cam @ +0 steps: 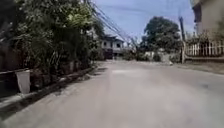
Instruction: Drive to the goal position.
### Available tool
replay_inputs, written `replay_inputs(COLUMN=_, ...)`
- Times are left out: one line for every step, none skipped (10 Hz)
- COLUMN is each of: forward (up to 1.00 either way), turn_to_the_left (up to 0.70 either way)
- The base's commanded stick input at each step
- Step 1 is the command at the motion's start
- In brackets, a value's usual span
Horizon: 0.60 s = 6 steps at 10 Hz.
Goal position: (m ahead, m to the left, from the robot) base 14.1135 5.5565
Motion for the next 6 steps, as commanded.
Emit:
replay_inputs(forward=1.0, turn_to_the_left=-0.4)
replay_inputs(forward=1.0, turn_to_the_left=-0.4)
replay_inputs(forward=1.0, turn_to_the_left=0.0)
replay_inputs(forward=1.0, turn_to_the_left=0.0)
replay_inputs(forward=1.0, turn_to_the_left=0.0)
replay_inputs(forward=1.0, turn_to_the_left=0.0)
